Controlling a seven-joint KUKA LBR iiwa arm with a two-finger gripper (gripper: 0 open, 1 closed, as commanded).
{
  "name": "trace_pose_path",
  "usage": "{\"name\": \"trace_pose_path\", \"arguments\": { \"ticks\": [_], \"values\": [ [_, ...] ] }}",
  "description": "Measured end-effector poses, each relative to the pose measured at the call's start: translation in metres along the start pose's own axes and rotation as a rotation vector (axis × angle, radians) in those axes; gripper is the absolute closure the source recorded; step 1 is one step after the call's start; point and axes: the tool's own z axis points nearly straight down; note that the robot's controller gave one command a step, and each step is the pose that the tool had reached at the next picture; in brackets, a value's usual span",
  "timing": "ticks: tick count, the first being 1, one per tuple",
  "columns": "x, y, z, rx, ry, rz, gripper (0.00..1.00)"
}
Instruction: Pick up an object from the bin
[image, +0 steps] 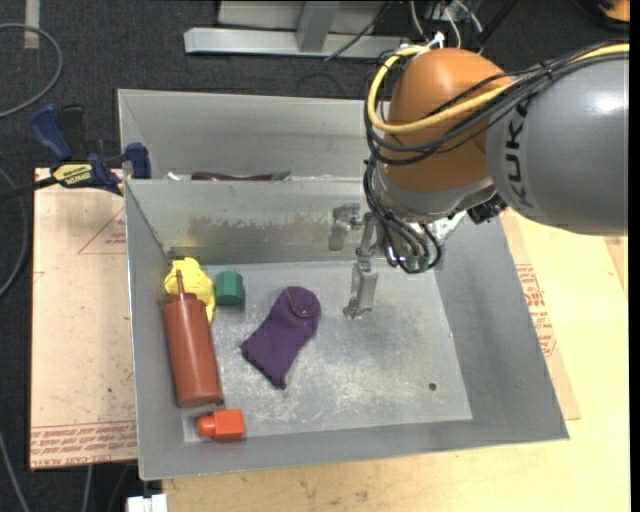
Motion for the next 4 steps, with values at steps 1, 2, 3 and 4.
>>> {"name": "trace_pose_path", "arguments": {
  "ticks": [1,2,3,4],
  "values": [
    [0.0,0.0,0.0,0.0,0.0,0.0,0.0],
    [0.001,0.022,0.041,0.0,-0.01,-0.016,0.0],
    [-0.02,0.078,0.081,-0.001,-0.005,-0.083,0.0],
    [0.035,0.036,0.148,0.0,-0.01,-0.204,1.0]
  ]
}}
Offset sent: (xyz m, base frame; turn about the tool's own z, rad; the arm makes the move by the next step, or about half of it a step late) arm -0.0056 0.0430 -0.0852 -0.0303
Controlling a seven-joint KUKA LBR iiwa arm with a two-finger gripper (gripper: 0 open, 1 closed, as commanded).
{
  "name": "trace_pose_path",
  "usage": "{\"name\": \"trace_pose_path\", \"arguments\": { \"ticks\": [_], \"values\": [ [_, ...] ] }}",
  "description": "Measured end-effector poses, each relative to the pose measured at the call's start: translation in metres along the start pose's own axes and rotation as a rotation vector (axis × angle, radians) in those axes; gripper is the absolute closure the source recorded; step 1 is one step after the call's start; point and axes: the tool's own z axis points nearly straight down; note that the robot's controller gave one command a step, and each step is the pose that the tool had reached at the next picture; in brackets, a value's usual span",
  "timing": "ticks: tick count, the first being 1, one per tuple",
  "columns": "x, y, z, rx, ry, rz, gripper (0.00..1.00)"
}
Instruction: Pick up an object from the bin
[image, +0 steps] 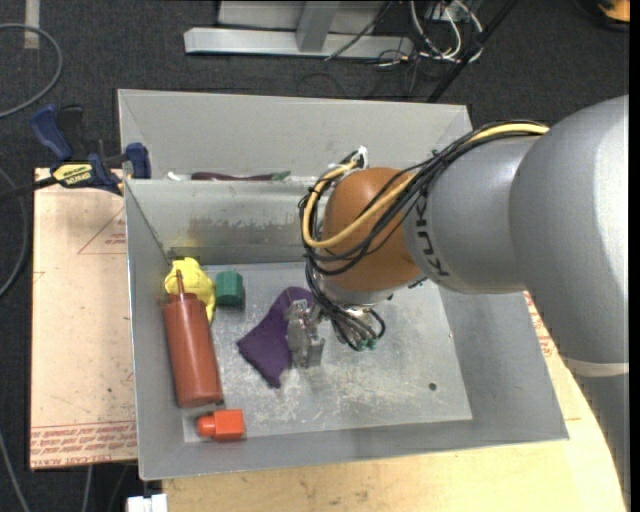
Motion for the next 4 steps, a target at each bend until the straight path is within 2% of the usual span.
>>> {"name": "trace_pose_path", "arguments": {
  "ticks": [1,2,3,4],
  "values": [
    [0.0,0.0,0.0,-0.001,0.0,0.0,0.0],
    [0.0,0.0,0.0,-0.001,0.0,0.0,0.0],
    [-0.047,0.042,0.009,-0.002,-0.005,-0.367,1.0],
    [-0.047,0.042,0.009,-0.002,-0.005,-0.366,1.0]
  ]
}}
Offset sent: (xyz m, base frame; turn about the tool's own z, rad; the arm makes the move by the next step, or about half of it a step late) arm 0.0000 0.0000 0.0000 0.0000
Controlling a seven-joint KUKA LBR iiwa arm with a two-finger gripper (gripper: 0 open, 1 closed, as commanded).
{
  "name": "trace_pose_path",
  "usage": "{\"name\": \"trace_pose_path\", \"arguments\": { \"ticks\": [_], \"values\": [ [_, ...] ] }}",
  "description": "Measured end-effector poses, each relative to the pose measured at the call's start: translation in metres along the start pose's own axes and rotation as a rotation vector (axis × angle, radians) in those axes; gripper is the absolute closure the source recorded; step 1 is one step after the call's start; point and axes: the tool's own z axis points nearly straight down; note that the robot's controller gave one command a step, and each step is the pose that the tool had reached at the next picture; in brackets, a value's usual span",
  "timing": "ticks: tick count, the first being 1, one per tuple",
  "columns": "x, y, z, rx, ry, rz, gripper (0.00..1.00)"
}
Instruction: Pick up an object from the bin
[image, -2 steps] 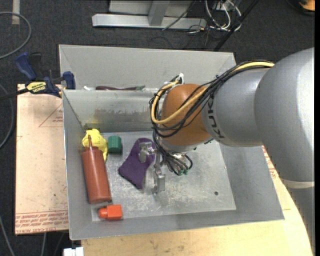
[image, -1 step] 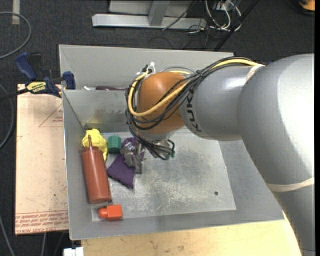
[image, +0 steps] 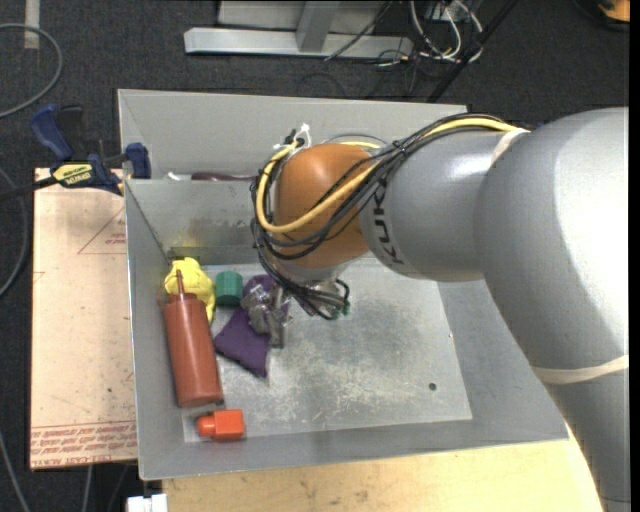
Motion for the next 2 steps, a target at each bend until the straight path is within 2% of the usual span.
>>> {"name": "trace_pose_path", "arguments": {
  "ticks": [1,2],
  "values": [
    [0.0092,-0.0017,-0.1399,0.001,-0.006,-0.075,1.0],
    [0.0096,-0.0014,-0.1391,0.0,-0.004,-0.075,1.0]
  ]
}}
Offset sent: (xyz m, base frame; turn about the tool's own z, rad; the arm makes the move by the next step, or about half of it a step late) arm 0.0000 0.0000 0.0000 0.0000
